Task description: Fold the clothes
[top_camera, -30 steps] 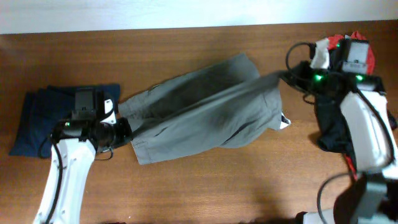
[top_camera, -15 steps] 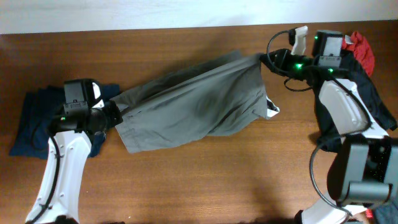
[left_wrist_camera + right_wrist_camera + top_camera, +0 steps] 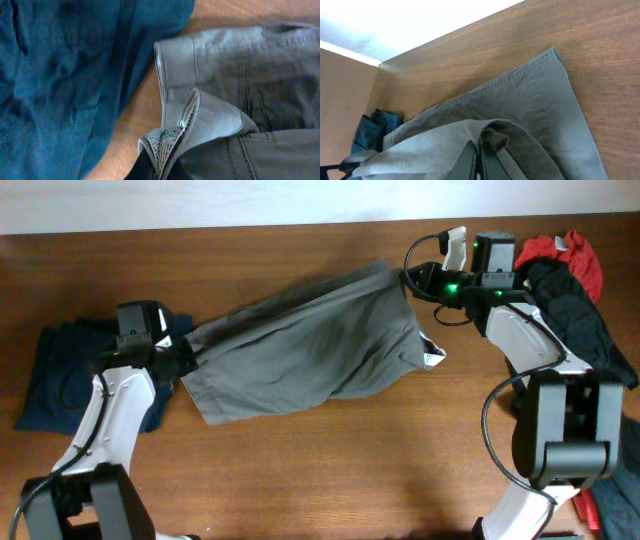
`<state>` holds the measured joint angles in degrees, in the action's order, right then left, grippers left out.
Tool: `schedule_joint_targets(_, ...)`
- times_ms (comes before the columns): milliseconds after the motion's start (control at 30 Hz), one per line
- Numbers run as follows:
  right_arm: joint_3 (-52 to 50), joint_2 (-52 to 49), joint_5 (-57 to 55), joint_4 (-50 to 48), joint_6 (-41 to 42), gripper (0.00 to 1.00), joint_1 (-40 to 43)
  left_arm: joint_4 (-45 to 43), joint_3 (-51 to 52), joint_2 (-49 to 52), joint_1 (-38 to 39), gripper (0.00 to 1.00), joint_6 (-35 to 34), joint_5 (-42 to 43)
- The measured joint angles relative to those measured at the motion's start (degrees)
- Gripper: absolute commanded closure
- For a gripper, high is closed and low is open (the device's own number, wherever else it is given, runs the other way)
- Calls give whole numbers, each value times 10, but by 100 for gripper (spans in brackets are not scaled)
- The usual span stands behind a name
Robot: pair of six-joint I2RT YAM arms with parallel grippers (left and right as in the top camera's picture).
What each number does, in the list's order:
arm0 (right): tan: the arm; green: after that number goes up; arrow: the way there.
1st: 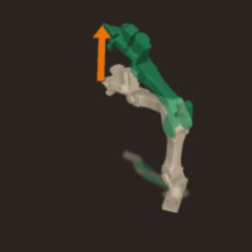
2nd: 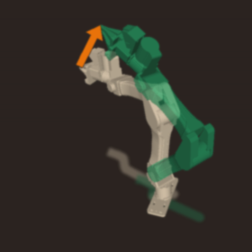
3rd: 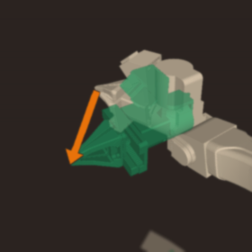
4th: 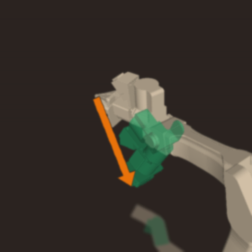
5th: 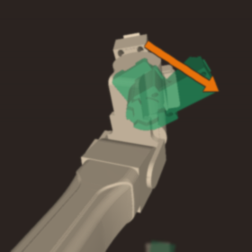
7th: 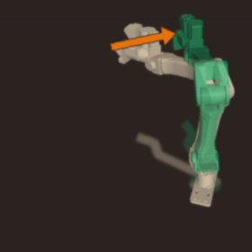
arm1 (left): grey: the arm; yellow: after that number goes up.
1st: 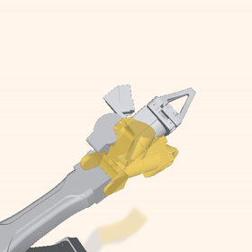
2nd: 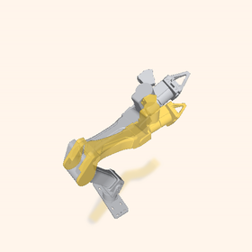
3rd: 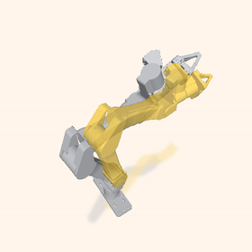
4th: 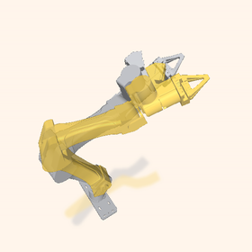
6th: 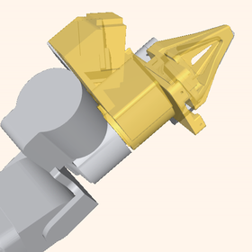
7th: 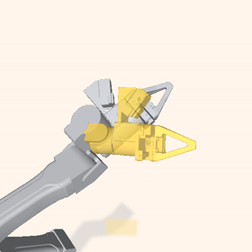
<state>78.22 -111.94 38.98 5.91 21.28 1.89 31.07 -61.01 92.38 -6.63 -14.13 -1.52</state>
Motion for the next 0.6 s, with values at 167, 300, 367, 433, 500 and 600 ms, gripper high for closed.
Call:
schedule_joint_targets(167, 0, -7, -17, -21, 10, 96, -2, -43, 0, 2, -1, 87, 0, 0)
schedule_joint_targets(300, 0, -7, -40, -24, 22, 94, -2, -62, 0, 2, -2, 71, 6, -5)
schedule_joint_targets(367, 0, -7, -50, -24, 26, 91, -2, -68, 0, 3, -4, 66, 8, -12)
schedule_joint_targets(433, 0, -7, -57, -24, 31, 75, -2, -73, 0, 8, -7, 66, 8, -18)
schedule_joint_targets(500, 0, -7, -68, -27, 33, 38, -2, -74, 0, 19, -9, 64, 9, -23)
schedule_joint_targets(600, 0, -7, -82, -28, 30, 26, 1, -73, 0, 37, -11, 57, 9, -31)
